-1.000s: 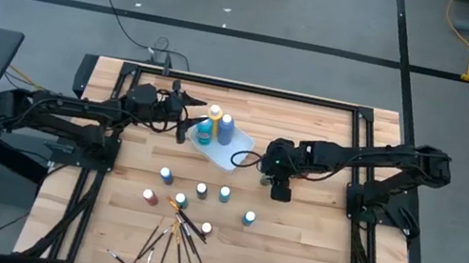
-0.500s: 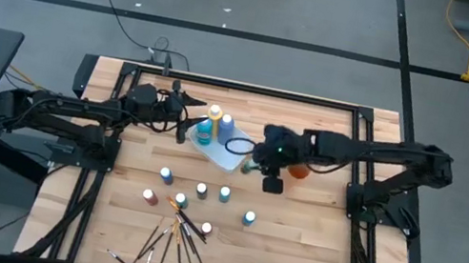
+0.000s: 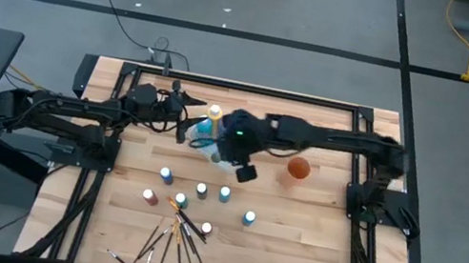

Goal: Pick & Place Paint Supplies
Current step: Put the green paint bottle into the white bin

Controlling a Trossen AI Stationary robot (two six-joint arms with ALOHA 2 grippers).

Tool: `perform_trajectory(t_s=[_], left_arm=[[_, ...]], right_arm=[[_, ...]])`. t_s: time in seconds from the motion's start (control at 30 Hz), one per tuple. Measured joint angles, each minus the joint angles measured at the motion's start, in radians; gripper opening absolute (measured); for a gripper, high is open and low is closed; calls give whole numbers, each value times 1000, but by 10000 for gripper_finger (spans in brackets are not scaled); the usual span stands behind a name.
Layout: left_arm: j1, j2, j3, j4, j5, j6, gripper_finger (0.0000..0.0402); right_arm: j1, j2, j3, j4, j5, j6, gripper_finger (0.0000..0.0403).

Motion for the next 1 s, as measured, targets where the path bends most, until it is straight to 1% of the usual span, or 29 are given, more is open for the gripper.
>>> perform_trajectory(t_s=[0.1,0.17,0.27,0.33,0.43,0.6,0.7,0.9,1.0], left_arm=[[0,0,0,-6,0,-18,217],[0,0,0,-9,0,-26,217],[0,0,0,-9,1,-27,217],[0,0,0,-10,0,-27,217],[0,0,0,-10,0,-28,217],[0,0,0,-24,0,-28,217],[0,0,-1,-41,0,-28,217],[0,0,-1,-57,3,-42,217],[0,0,-1,-57,4,-43,217]], right_arm=[[-35,95,52,-3,13,-13,116],[-52,132,71,5,22,-6,118],[-64,168,76,16,40,53,119],[-69,181,74,18,43,86,120],[-74,198,75,85,53,135,121],[-73,237,75,123,131,216,122],[-73,244,75,125,151,224,122],[-74,252,67,181,199,219,123],[-76,254,65,195,219,199,133]])
